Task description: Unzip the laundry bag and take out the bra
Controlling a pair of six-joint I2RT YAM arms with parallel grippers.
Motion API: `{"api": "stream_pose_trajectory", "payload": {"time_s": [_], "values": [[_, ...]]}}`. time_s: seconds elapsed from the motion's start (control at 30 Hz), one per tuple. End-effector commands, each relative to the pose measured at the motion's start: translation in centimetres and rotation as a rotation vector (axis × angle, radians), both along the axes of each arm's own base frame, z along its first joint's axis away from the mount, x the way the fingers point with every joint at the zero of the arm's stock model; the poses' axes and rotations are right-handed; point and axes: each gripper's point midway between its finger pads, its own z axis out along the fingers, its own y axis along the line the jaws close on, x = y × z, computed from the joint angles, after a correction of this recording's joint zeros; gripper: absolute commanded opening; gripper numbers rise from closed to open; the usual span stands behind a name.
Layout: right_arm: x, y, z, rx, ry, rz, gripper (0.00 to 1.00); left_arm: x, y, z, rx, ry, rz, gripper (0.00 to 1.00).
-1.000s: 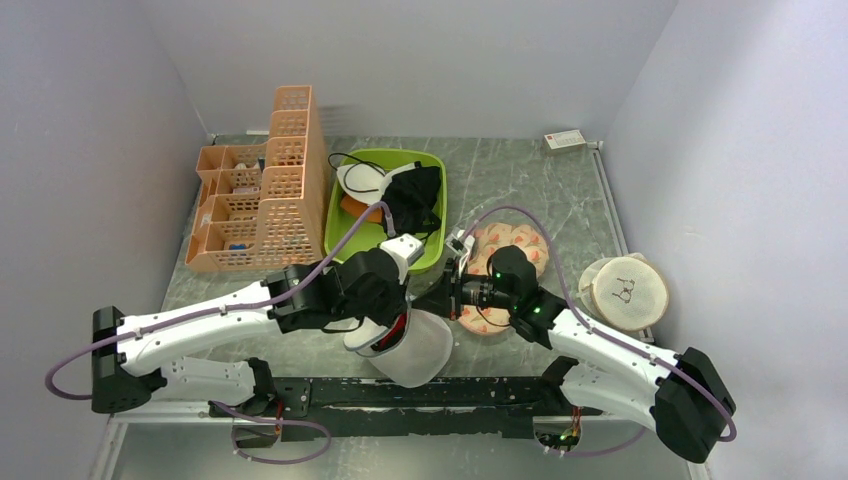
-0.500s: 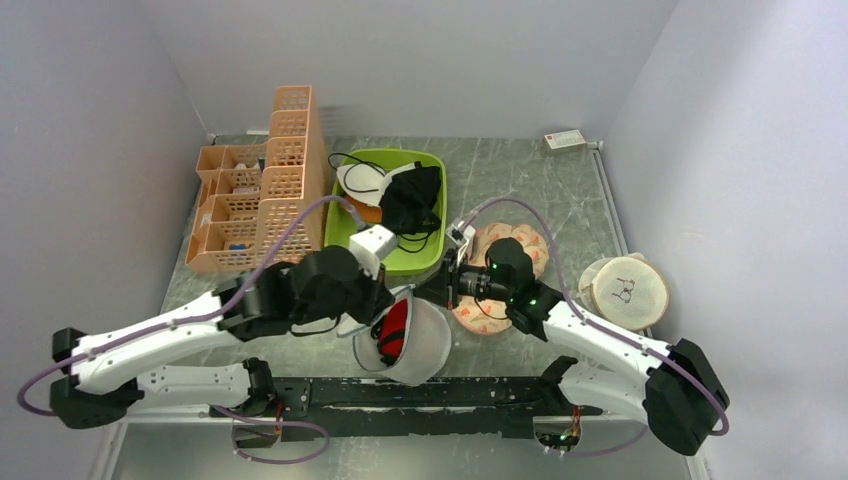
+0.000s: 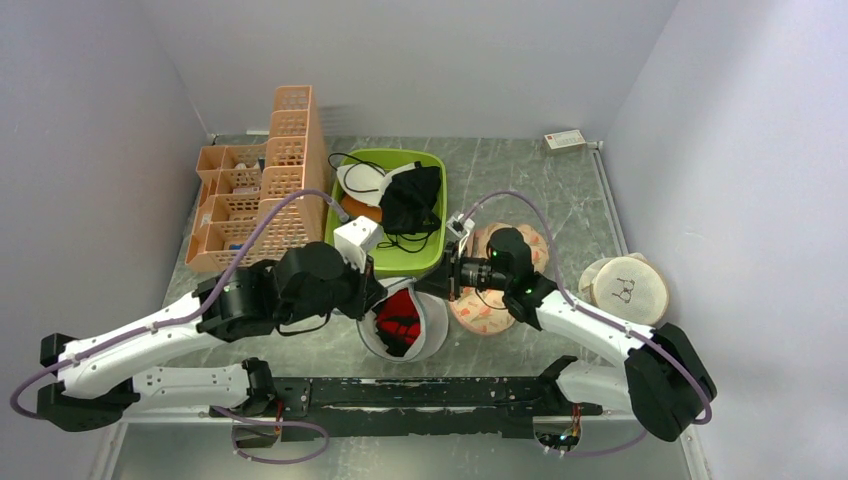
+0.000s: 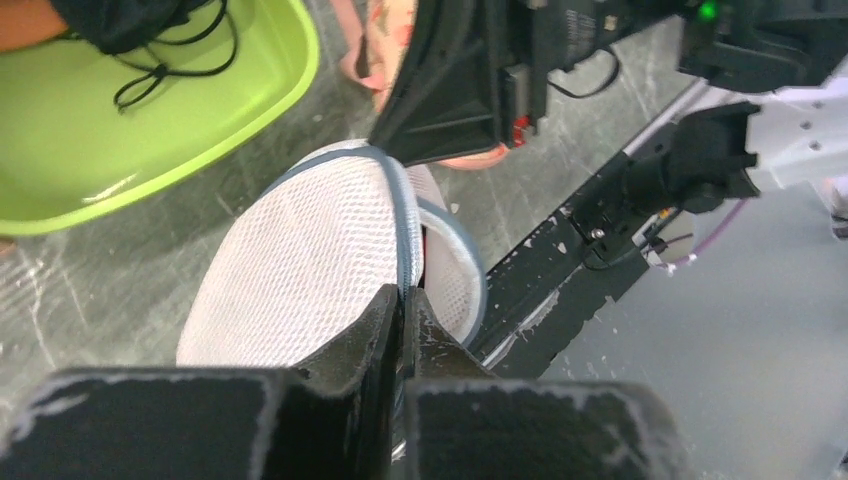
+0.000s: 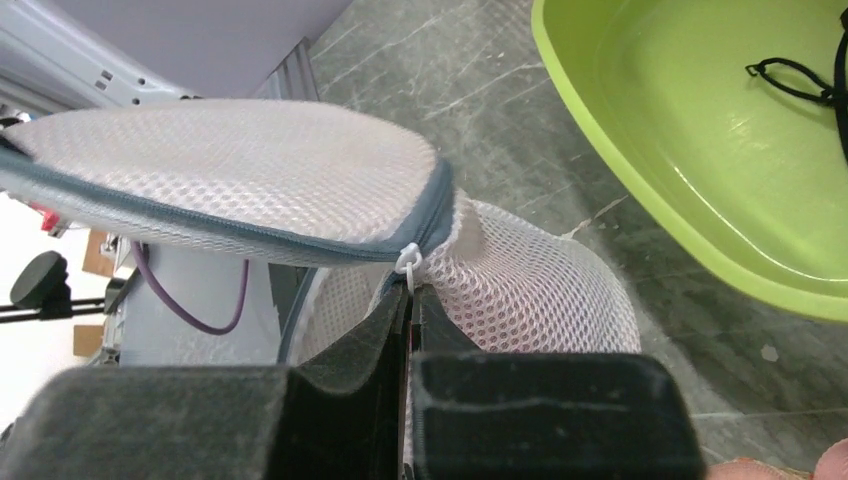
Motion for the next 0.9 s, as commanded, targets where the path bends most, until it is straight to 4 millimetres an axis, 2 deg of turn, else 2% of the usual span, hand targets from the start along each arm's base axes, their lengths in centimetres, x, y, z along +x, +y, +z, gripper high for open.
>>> {"api": "stream_pose_trajectory", "payload": {"time_s": [0.0,0.07,0.1,0.17,0.23,0.33,0.5,0.57,0.67,0.73,0.8,0.87], "values": [[-1.4,-0.1,0.2,0.021,-0.014,0.056,0.0,1.6,1.8,-1.9,0.118,0.02,0.159,0.22],[-1.9,0.0,0.3,0.023,-0.011,0.063,0.0,1.7,1.5,-3.2,0.164,0.037,0.158,0.47],[-2.1,0.0,0.5,0.028,-0.012,0.067,0.0,1.6,0.8,-3.4,0.166,0.042,0.138,0.56],[-2.6,0.2,0.8,0.038,-0.02,0.079,0.0,1.4,-0.6,-3.7,0.161,0.049,0.088,0.69],[-2.8,0.3,1.1,0.044,-0.03,0.085,0.0,1.3,-2.0,-3.9,0.149,0.052,0.051,0.77],[-3.0,0.3,1.4,0.045,-0.036,0.091,0.0,1.7,-3.1,-4.8,0.184,0.055,0.036,0.8],[-3.2,0.3,1.6,0.046,-0.043,0.101,0.0,2.5,-3.0,-6.5,0.283,0.049,0.069,0.81],[-3.3,0.2,1.6,0.045,-0.045,0.098,0.0,2.5,-2.8,-6.5,0.292,0.05,0.071,0.85],[-3.3,0.2,1.5,0.045,-0.045,0.097,0.0,1.8,-3.0,-5.6,0.241,0.048,0.029,0.83],[-3.3,0.1,1.4,0.039,-0.045,0.095,0.0,1.7,-2.2,-5.1,0.217,0.037,0.039,0.79],[-3.2,0.1,1.3,0.03,-0.043,0.091,0.0,1.7,-0.5,-4.8,0.224,0.034,0.084,0.76],[-3.0,0.0,1.3,0.02,-0.045,0.084,0.0,1.4,1.0,-4.7,0.229,0.039,0.107,0.79]]}}
